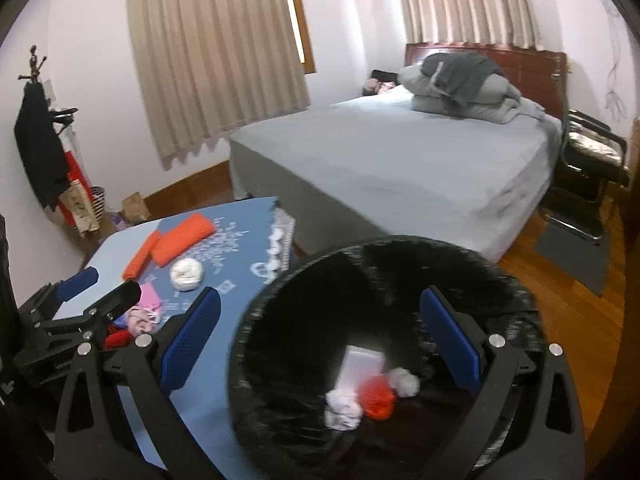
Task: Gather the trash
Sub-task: 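Open the left gripper over the bin to drop the white bag, then grasp the red cloth on the tablecloth with the left gripper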
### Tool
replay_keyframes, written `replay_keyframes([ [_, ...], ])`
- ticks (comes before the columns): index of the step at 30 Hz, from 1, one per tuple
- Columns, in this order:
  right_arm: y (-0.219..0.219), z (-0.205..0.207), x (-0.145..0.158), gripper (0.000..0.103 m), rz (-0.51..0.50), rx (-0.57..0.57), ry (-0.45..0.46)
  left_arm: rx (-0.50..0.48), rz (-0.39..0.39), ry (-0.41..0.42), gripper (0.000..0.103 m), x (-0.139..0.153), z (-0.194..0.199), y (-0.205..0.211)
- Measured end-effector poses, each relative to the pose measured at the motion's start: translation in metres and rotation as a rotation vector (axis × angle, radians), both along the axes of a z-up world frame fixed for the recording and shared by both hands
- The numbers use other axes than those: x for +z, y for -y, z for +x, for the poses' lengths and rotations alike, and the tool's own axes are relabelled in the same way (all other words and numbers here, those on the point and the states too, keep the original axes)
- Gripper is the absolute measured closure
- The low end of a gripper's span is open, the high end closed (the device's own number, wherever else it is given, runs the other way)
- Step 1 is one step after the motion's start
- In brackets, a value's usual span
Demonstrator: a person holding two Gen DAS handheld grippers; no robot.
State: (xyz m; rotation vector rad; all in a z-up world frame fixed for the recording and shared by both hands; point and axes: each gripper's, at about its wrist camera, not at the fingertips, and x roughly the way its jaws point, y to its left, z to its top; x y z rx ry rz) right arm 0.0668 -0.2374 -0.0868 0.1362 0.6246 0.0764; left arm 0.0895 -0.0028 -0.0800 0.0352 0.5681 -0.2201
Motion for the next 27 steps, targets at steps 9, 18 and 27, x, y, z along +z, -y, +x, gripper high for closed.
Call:
replay_keyframes([
  [9,-0.071,0.020,-0.012,0.006,0.017,0.140,-0.014,0.190,0.032,-0.013,0.006,-0.016,-0.012,-0.083],
  [18,-0.126,0.031,-0.032,0.006,0.010,0.240,-0.048,0.341,0.058,-0.057,0.011,-0.042,-0.022,-0.153],
  [27,-0.156,0.042,-0.052,0.006,-0.027,0.285,-0.081,0.375,0.050,-0.127,0.020,-0.070,-0.019,-0.180],
])
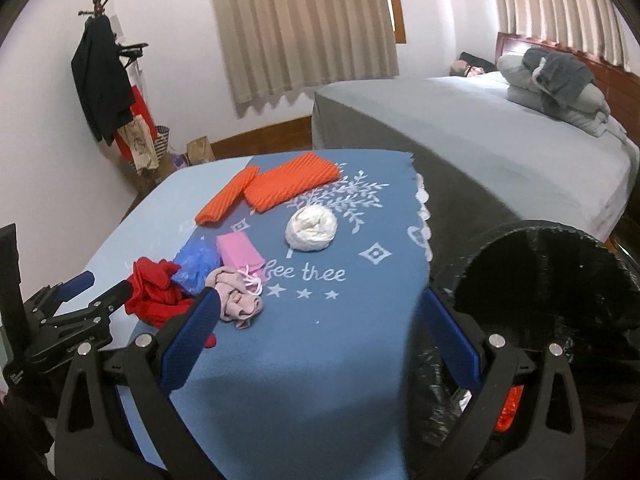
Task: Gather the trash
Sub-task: 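Grasp the red cloth on the tablecloth with the left gripper, then grasp the pink knotted sock with the right gripper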
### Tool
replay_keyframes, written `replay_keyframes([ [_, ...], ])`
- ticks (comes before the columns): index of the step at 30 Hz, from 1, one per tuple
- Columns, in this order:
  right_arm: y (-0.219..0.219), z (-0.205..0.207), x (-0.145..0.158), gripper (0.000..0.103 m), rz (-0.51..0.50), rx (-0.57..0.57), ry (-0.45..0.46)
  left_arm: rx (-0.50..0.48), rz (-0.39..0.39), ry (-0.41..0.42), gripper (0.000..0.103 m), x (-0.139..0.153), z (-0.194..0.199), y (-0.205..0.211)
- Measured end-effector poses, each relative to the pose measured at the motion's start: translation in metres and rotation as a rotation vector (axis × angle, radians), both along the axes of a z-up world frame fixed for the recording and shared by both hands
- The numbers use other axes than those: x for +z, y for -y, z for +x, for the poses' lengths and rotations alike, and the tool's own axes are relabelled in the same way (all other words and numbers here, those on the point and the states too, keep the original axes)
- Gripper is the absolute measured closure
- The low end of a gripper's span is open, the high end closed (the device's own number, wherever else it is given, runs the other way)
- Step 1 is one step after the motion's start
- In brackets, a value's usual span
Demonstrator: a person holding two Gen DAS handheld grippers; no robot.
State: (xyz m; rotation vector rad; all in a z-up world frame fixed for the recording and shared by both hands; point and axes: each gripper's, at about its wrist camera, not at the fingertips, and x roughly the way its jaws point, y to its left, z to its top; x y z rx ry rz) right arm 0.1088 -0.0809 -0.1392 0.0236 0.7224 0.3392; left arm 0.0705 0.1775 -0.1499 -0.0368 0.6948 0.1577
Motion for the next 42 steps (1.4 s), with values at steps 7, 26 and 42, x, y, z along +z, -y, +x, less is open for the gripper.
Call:
replay_keyframes([
  [7,-0.016,0.005,-0.012,0.006,-0.020,0.038,-0.023,-0.009,-0.043,-0.054,0.047,-0.019,0.010,-0.005],
  [26,-0.076,0.034,-0.046,0.025,-0.030,0.141,-0.096,-0.041,-0.060,-0.086,0.090,-0.030,0.006,-0.020],
  [42,-0.087,0.036,-0.056,0.073,0.013,0.241,-0.181,-0.041,-0.061,-0.072,0.090,-0.024,-0.003,-0.021],
])
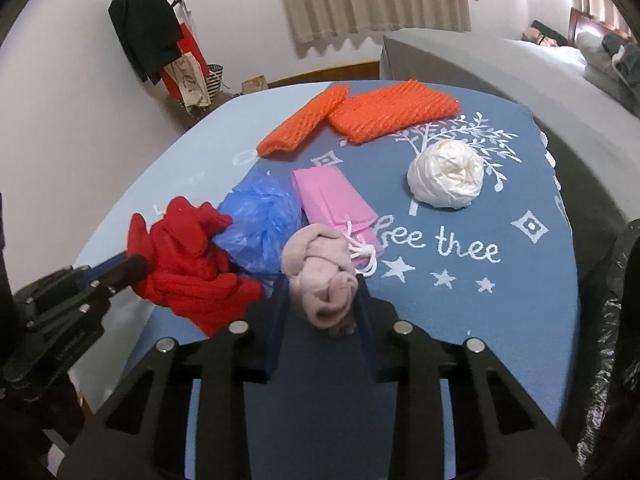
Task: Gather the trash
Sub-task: 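Grasp the pink knotted sock with the right gripper, then carry the red cloth with the left gripper while the right carries the pink sock over the bin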
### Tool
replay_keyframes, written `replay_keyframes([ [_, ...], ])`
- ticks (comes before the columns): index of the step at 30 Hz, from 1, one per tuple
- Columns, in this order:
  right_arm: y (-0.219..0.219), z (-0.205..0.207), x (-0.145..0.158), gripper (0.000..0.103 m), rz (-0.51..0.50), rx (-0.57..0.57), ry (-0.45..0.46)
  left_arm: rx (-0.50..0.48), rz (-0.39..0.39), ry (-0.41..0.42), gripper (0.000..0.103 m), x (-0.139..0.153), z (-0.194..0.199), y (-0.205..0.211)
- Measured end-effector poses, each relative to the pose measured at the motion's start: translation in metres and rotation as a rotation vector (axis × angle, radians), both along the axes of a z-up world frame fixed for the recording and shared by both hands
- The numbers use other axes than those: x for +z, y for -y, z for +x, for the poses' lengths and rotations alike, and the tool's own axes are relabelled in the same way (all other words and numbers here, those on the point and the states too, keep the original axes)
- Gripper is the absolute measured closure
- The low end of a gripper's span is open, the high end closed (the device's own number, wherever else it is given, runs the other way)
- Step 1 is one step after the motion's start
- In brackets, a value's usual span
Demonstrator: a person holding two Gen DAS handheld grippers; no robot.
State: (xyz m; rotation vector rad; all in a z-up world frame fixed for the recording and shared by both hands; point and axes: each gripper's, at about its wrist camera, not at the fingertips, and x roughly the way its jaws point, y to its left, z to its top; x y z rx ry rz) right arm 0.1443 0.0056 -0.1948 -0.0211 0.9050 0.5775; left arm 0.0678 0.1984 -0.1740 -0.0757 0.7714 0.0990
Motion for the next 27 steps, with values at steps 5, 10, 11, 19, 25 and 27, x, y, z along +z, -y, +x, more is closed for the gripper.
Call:
replay_keyframes([
  [5,0.019,-0.009,0.013,0.073,0.011,-0.025,0.016,-0.025,-0.019,0.006,0.090,0.001,-0.003,0.010],
  [10,0.042,-0.015,0.017,0.073,-0.004,-0.070,0.022,-0.076,-0.031,-0.006,0.090,-0.003,-0.004,0.027],
  [11,0.046,-0.015,0.016,0.073,-0.005,-0.077,0.020,-0.081,-0.032,-0.009,0.090,-0.004,-0.005,0.029],
  [19,0.057,-0.018,0.014,0.073,-0.006,-0.088,0.019,-0.046,-0.011,-0.006,0.065,-0.008,-0.002,0.029],
  [25,0.054,-0.019,0.017,0.073,-0.010,-0.084,0.026,-0.072,-0.010,-0.026,0.045,-0.016,0.010,0.036],
  [27,0.056,-0.019,0.018,0.073,-0.012,-0.087,0.027,-0.070,-0.004,-0.039,0.043,-0.021,0.016,0.039],
])
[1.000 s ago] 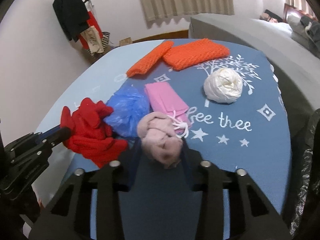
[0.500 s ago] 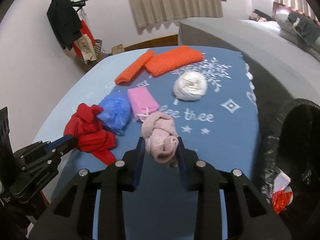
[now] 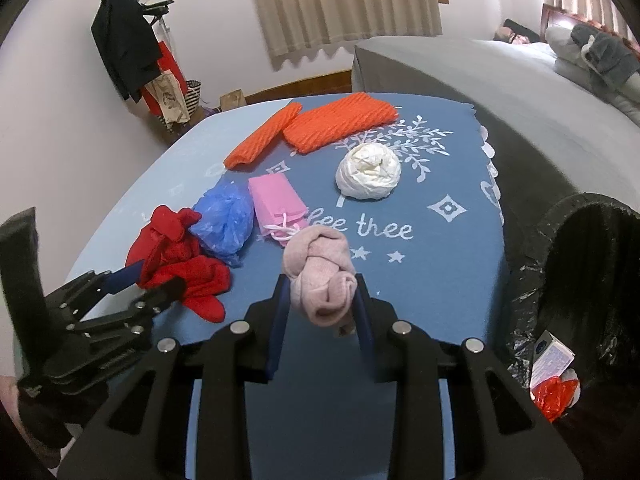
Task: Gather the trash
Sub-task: 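Carry the red cloth with the left gripper while the right carries the pink sock over the bin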
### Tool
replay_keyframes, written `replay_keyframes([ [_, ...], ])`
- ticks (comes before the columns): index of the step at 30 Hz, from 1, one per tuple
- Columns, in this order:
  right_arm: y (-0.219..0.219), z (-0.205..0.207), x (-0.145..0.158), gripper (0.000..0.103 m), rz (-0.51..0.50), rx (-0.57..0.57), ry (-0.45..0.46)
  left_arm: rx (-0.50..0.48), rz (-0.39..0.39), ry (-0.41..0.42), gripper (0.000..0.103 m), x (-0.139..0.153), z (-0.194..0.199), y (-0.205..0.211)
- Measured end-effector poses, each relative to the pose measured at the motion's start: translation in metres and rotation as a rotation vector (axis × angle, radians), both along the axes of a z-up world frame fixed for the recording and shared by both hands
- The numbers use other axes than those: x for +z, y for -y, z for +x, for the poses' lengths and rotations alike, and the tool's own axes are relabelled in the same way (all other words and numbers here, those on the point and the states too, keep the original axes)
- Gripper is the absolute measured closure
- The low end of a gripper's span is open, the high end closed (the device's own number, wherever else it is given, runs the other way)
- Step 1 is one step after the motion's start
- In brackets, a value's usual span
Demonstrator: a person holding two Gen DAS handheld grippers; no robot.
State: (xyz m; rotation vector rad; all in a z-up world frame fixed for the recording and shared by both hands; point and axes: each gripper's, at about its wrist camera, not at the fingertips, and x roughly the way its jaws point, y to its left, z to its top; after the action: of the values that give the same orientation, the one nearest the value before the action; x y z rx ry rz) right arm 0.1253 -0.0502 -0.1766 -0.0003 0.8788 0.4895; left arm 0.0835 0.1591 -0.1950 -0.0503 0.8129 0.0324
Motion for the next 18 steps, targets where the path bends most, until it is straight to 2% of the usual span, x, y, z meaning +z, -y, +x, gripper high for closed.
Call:
replay_keyframes([
  [3,0.002,0.000,0.001,0.073,-0.002,-0.004,-0.001,0.009,-0.005,-0.007,0.044,-0.004,0.006,0.002],
  [7,0.003,-0.001,0.000,0.073,-0.002,-0.009,-0.004,-0.001,-0.003,-0.005,0.068,-0.006,0.007,0.005],
  [10,0.004,0.000,0.001,0.073,0.001,-0.010,-0.003,-0.006,-0.008,-0.005,0.080,-0.005,0.007,0.007],
  [18,0.005,-0.002,0.010,0.073,0.017,-0.011,0.014,-0.025,-0.056,0.045,0.083,0.023,-0.005,0.013],
])
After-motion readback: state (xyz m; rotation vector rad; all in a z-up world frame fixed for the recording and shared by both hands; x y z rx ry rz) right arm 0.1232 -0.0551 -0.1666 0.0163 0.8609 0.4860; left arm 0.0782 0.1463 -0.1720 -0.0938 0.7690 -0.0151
